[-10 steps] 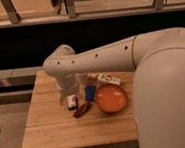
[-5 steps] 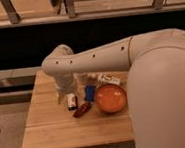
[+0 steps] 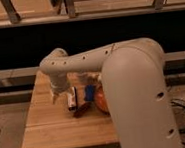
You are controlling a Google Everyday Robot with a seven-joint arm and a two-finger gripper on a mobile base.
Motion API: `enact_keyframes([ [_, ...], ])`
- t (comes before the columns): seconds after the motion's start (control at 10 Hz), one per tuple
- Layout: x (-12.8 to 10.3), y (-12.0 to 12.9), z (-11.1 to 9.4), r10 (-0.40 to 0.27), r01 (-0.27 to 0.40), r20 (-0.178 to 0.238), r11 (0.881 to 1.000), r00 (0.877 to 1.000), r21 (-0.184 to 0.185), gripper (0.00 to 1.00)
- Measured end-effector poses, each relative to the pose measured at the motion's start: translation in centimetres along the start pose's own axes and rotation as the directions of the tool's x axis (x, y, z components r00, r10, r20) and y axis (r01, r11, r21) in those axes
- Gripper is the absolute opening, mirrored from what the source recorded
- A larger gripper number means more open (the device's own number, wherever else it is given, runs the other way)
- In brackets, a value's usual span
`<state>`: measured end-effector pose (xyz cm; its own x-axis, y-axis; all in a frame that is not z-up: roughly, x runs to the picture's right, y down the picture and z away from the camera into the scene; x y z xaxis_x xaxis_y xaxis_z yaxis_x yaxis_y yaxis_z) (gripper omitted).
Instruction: Place the eraser in the ceramic cup
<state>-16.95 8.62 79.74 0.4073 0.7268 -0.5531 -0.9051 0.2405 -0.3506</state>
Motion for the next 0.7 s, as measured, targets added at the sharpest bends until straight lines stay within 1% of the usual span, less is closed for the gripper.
enact_keyframes([
  [0.1, -0.8, -1.0, 0.6, 0.017, -0.017, 0.009, 1.0, 1.0, 0.005, 0.65],
  [0.2, -2.0, -3.2, 1.4, 0.079, -0.08, 0.022, 0.997, 0.997, 0.021, 0.65],
  [0.3, -2.4, -4.9, 2.1, 0.128, -0.129, 0.023, 0.991, 0.992, 0.032, 0.65],
  [0.4, -2.3, -6.2, 2.7, 0.161, -0.161, 0.009, 0.986, 0.987, 0.049, 0.65],
  [0.7, -2.3, -6.1, 2.6, 0.161, -0.162, 0.011, 0.986, 0.987, 0.047, 0.65],
])
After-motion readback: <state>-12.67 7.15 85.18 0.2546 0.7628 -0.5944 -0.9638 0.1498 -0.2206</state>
